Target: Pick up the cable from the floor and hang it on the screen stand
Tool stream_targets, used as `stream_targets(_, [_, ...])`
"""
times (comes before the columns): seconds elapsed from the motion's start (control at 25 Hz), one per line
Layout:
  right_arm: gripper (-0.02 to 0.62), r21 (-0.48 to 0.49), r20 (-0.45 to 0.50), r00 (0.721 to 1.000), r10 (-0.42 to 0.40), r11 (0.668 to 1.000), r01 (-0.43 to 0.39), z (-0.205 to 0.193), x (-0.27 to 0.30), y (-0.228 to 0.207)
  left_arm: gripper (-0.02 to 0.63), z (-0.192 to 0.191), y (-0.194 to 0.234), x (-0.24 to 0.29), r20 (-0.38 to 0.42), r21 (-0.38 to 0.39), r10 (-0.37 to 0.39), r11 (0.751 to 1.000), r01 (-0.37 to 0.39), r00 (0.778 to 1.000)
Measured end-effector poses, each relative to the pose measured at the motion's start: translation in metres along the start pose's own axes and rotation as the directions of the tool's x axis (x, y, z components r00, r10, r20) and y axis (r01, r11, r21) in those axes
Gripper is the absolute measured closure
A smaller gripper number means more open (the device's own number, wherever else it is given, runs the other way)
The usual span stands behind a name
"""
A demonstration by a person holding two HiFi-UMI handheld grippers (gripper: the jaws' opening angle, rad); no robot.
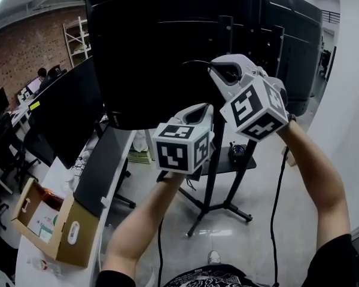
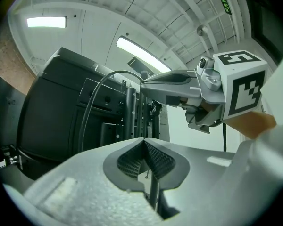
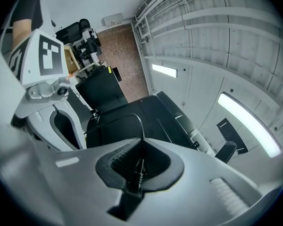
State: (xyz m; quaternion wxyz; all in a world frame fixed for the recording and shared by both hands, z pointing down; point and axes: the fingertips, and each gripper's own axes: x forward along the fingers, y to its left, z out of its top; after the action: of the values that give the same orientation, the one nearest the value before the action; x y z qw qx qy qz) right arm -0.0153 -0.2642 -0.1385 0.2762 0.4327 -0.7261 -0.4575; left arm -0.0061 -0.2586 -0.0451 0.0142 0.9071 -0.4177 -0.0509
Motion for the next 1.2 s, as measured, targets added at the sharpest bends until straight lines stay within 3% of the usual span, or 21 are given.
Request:
stream_targets(0.44, [0.577,-0.068,0.047,0.999,-0.002,0.998,0.006,0.004,0.046,-0.096,0.607,0.061,0.02,0.067,0.028,0.043,0.041,0.998,-0.042,0.999])
stream_targets(0.8, [0.577,-0.11,0.048,0.998,-0.027,0.993,0.033,-0.008,0.081,-0.158,0.607,0.075,0.039,0.103,0.035,0.082,0.101,0.991,-0.103,0.994])
stream_targets(1.2, [0.577,-0.117,0.02,0.997,-0.07,0.991,0.072,-0.01,0.119,-0.233,0.607,0.102,0.063,0.128,0.102,0.091,0.152,0.983,-0.162,0.983])
